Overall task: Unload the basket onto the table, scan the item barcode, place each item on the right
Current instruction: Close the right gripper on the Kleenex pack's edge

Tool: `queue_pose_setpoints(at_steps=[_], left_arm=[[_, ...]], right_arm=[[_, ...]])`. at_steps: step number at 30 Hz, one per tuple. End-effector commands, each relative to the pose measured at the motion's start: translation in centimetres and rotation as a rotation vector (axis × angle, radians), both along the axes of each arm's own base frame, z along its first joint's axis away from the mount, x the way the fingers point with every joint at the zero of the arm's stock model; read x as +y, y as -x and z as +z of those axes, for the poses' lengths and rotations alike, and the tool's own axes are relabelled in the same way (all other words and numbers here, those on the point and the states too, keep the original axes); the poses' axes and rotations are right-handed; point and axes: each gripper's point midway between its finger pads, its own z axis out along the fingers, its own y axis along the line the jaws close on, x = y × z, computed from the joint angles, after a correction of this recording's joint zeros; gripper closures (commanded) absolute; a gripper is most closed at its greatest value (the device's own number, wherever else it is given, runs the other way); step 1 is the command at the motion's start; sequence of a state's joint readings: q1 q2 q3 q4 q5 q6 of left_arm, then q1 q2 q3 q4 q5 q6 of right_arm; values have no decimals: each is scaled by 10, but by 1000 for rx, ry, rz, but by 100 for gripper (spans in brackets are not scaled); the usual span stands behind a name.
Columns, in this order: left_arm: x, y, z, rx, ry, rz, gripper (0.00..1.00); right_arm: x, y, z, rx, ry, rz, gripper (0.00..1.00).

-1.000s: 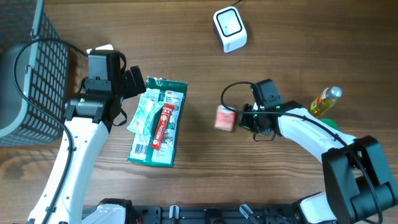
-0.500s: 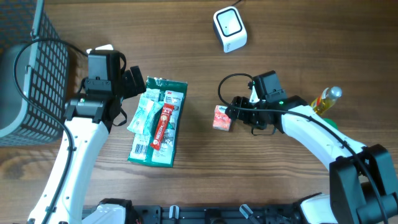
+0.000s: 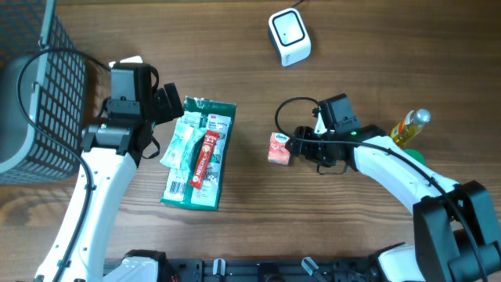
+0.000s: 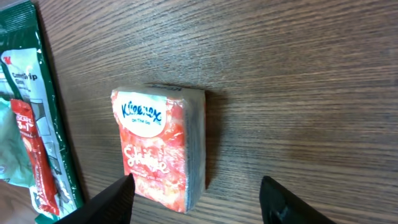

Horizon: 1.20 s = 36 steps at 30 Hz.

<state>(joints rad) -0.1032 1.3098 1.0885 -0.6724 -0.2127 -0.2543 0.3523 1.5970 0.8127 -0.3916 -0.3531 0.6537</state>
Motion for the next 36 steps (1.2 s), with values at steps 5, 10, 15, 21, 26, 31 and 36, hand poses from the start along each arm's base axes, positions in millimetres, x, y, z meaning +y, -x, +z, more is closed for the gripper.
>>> queue_pose_setpoints(at_steps=[5, 10, 15, 21, 26, 31, 36], left_arm=[[2, -2, 6, -20, 8, 19, 0], [2, -2, 6, -20, 8, 19, 0], [2, -2, 6, -20, 8, 19, 0], [2, -2, 6, -20, 8, 19, 0], [2, -2, 6, -20, 8, 19, 0], [2, -2, 6, -20, 8, 19, 0], [2, -2, 6, -20, 8, 19, 0]], right_arm=[[29, 2, -15, -7, -28, 47, 46], [31, 3, -31, 17, -11, 56, 57], [30, -2, -25, 2, -24, 33, 64], [23, -7, -19, -5, -37, 12, 62], [28, -8, -13, -29, -77, 63, 48], [26, -10, -12, -34, -79, 56, 55], [21, -12, -8, -36, -79, 40, 53]])
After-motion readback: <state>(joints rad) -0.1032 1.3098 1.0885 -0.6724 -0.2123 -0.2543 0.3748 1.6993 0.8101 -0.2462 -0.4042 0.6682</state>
